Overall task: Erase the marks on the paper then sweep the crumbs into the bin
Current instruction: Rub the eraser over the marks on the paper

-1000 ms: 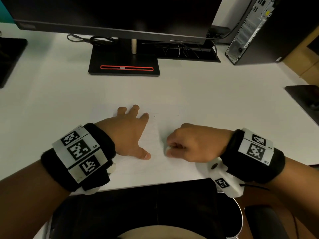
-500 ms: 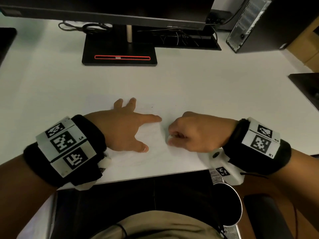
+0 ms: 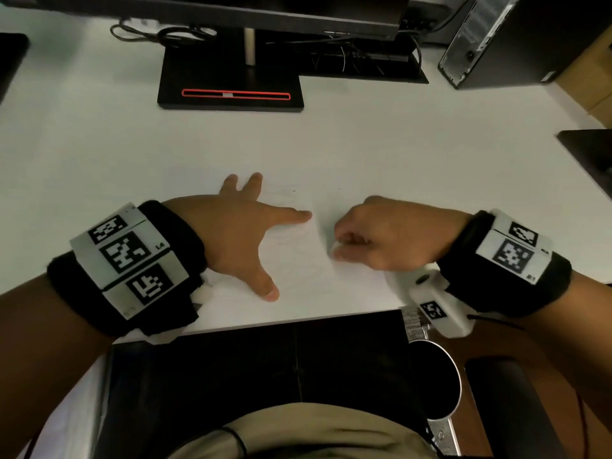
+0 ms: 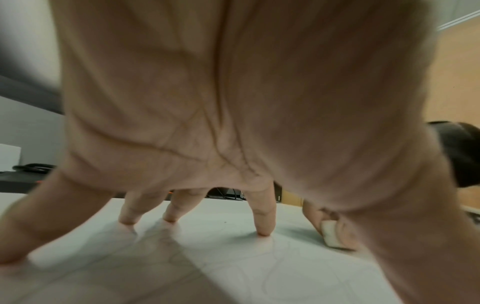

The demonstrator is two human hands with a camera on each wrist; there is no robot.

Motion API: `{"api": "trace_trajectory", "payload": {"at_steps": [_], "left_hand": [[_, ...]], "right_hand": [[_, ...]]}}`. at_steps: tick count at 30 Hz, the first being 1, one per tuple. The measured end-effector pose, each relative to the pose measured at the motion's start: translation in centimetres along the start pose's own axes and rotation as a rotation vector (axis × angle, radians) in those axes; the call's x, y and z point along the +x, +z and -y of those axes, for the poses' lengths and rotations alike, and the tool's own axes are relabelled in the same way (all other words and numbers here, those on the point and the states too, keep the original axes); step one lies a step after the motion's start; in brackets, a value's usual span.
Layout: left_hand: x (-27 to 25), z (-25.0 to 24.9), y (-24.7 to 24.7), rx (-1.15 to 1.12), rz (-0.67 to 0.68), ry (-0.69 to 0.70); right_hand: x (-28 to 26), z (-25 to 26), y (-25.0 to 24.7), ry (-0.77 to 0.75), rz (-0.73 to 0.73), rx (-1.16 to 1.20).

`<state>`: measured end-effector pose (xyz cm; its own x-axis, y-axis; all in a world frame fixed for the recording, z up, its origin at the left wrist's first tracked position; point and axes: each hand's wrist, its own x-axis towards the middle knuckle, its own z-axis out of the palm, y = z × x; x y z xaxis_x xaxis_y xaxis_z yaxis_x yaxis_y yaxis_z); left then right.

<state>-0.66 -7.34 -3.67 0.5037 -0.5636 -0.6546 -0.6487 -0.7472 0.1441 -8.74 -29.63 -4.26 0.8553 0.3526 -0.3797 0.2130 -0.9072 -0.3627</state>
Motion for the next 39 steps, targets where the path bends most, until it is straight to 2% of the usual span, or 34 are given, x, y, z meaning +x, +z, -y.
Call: {"api": "trace_trajectory", "payload": {"at_steps": [3, 6, 8, 11, 15, 18, 20, 23, 25, 27, 30, 34, 36, 39], "left_hand": [[0.0, 0.0, 0.0, -0.003, -0.002, 0.002], [-0.1, 0.1, 0.2, -0.007, 0.004, 0.006], [-0.2, 0.1, 0.2, -0.006, -0.008, 0.002], [-0.3, -0.1, 0.6, -0.012, 0.005, 0.007], [-0.5, -0.1, 0.5, -0.024, -0.001, 0.002], [-0.4, 0.0, 0.5, -0.017, -0.008, 0.004], [-0.3, -0.1, 0.4, -0.014, -0.006, -0.005], [-0.3, -0.2, 0.4, -0.023, -0.005, -0.010], [-0.1, -0.1, 0.5, -0.019, -0.011, -0.004], [-0.1, 0.0, 0.5, -0.017, -0.011, -0.009], [-0.1, -0.1, 0.4, -0.008, -0.015, -0.016], [-0.1, -0.1, 0.4, -0.004, -0.004, -0.013], [-0.1, -0.1, 0.4, -0.002, -0.002, -0.016], [-0.1, -0.1, 0.4, 0.006, 0.000, -0.019]], "right_hand": [[0.5, 0.9, 0.8, -0.052, -0.061, -0.026], [-0.3, 1.8, 1.5, -0.100, 0.005, 0.003], [-0.1, 1.1, 0.7, -0.052, 0.027, -0.013], [0.7, 1.2, 0.4, -0.013, -0.061, -0.056], [0.2, 2.9, 1.7, -0.157, -0.034, -0.029], [-0.2, 1.5, 0.8, -0.086, 0.016, -0.032], [0.4, 0.6, 0.1, -0.025, -0.033, -0.053], [1.3, 1.9, 1.0, -0.119, -0.071, -0.046], [0.8, 2.6, 1.8, -0.179, -0.023, -0.030], [0.6, 1.6, 1.1, -0.144, 0.008, -0.037], [0.8, 0.3, -0.1, -0.056, -0.037, -0.032], [0.3, 2.2, 1.6, -0.191, -0.001, 0.009], [0.1, 1.7, 1.0, -0.152, 0.034, -0.007], [0.4, 1.1, 0.3, -0.096, -0.027, -0.040]]}}
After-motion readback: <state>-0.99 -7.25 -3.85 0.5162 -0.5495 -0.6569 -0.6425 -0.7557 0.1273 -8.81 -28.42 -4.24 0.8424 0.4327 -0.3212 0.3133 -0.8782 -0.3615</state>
